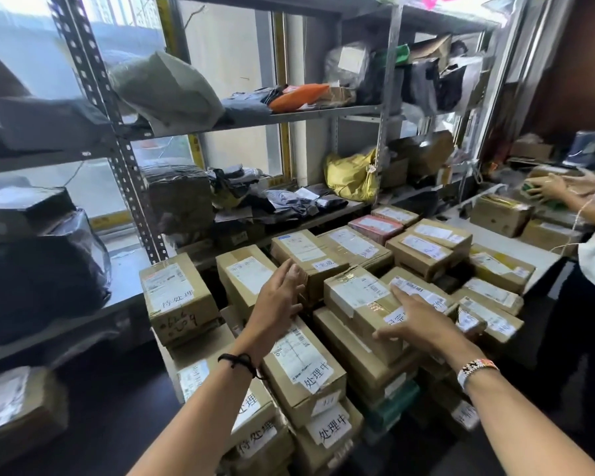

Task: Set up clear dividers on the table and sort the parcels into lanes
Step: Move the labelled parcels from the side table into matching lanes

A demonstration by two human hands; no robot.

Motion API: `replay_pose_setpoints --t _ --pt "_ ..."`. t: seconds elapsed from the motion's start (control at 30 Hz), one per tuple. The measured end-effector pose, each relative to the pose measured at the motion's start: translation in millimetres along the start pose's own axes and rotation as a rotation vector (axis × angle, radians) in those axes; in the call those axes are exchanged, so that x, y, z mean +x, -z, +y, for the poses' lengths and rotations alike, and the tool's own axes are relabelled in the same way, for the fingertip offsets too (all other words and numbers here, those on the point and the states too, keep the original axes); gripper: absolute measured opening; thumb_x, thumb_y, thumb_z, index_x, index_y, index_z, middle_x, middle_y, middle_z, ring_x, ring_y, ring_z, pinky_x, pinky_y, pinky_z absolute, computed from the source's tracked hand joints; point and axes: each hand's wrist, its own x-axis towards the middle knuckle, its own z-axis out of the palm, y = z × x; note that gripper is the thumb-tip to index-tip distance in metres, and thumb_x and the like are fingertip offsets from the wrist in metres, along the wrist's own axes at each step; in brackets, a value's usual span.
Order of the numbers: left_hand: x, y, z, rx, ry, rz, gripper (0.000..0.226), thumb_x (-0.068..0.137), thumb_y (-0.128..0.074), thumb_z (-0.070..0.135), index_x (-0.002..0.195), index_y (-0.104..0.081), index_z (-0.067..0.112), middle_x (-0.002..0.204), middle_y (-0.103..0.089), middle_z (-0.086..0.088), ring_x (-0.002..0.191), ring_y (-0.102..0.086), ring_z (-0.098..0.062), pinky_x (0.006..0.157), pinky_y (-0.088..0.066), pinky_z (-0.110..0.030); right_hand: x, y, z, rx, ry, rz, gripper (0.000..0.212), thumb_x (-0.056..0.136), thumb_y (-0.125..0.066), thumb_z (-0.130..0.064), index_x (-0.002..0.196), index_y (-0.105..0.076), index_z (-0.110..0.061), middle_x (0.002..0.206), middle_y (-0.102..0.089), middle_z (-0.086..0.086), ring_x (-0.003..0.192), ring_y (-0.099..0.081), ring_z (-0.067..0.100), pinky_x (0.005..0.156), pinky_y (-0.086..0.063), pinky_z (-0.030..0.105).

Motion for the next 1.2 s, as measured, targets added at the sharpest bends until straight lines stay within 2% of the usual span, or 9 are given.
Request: replay_pose_setpoints --t 0.2,0.43,0.57,0.7,0.87,0.97,1.0,1.1,1.2 --pt "-3.6 7.6 1.8 0.047 0.009 0.015 0.056 0.111 -0.041 0.045 0.162 -0.034 0.025 0.159 -0.048 0.001 0.138 -0.055 -0.02 0.11 -0.048 -0.042 12.3 -1.5 -7.0 -0.014 0.036 -0.041 0.129 0.066 -0.078 -0.08 0.166 -0.01 -0.035 0.159 -0.037 0.004 0.138 -0.046 0.026 0.108 -0.045 0.046" --pt "-4.1 14.5 3.3 0.064 0.0 0.045 0.056 0.111 -0.04 0.046 0.162 -0.036 0.022 0.158 -0.048 0.0 0.136 -0.055 -0.02 0.112 -0.047 -0.043 10.5 -8.8 -12.9 -0.063 0.081 0.015 0.131 0.063 -0.053 -0.099 0.167 -0.005 -0.036 0.168 -0.029 0.004 0.15 -0.036 0.029 0.116 -0.039 0.054" --pt "-5.1 15.5 4.7 0.046 -0.016 0.045 0.057 0.11 -0.041 0.048 0.161 -0.036 0.023 0.157 -0.05 -0.002 0.134 -0.057 -0.02 0.116 -0.044 -0.047 6.7 -9.5 -15.9 -0.116 0.13 0.182 0.113 0.075 -0.041 -0.096 0.167 -0.01 -0.037 0.171 -0.026 0.001 0.157 -0.024 0.025 0.121 -0.021 0.057" --pt "-9.9 23.1 7.2 0.048 -0.055 0.074 0.077 0.095 -0.047 0.063 0.16 -0.038 0.023 0.156 -0.051 0.0 0.134 -0.058 -0.017 0.118 -0.042 -0.05 3.2 -4.4 -31.9 -0.069 0.214 0.362 0.099 0.084 -0.047 -0.089 0.164 -0.026 -0.034 0.169 -0.032 0.0 0.154 -0.029 0.024 0.118 -0.024 0.055" --pt "-19.6 46.7 9.6 0.036 -0.078 0.138 0.083 0.088 -0.044 0.069 0.158 -0.043 0.024 0.151 -0.056 0.003 0.13 -0.059 -0.01 0.117 -0.043 -0.046 -4.4 -6.4 -84.9 -0.064 0.374 0.44 0.095 0.082 -0.037 -0.085 0.162 -0.031 -0.035 0.166 -0.036 -0.002 0.151 -0.032 0.021 0.113 -0.028 0.048" --pt "-28.0 72.2 10.7 -0.004 -0.093 0.178 0.055 0.09 -0.045 0.066 0.137 -0.059 0.04 0.133 -0.064 0.019 0.126 -0.061 -0.005 0.109 -0.047 -0.04 -10.8 -14.9 -131.9 -0.054 0.467 0.468 0.095 0.079 -0.035 -0.085 0.159 -0.038 -0.034 0.164 -0.038 -0.003 0.15 -0.031 0.02 0.114 -0.025 0.045" --pt "-31.2 84.6 11.9 -0.018 -0.106 0.199 0.053 0.091 -0.046 0.065 0.136 -0.059 0.041 0.13 -0.064 0.02 0.127 -0.061 -0.006 0.105 -0.048 -0.036 -13.0 -18.3 -150.8 -0.037 0.505 0.471 0.094 0.079 -0.036 -0.084 0.159 -0.04 -0.034 0.165 -0.037 -0.004 0.152 -0.029 0.02 0.114 -0.023 0.044" --pt "-41.4 125.9 22.3 -0.049 -0.167 0.309 0.072 0.092 -0.046 0.061 0.155 -0.046 0.025 0.141 -0.06 0.009 0.129 -0.061 -0.011 0.102 -0.048 -0.032 -22.4 -26.1 -210.1 0.051 0.635 0.479 0.09 0.08 -0.039 -0.079 0.158 -0.043 -0.034 0.166 -0.036 -0.004 0.156 -0.021 0.016 0.116 -0.02 0.041" --pt "-59.1 173.2 38.1 -0.078 -0.229 0.43 0.061 0.093 -0.049 0.057 0.147 -0.054 0.028 0.133 -0.068 0.011 0.119 -0.068 -0.007 0.101 -0.051 -0.034 -36.6 -38.5 -272.2 0.134 0.767 0.475 0.087 0.082 -0.042 -0.075 0.158 -0.043 -0.032 0.166 -0.036 -0.005 0.157 -0.019 0.015 0.117 -0.018 0.036"
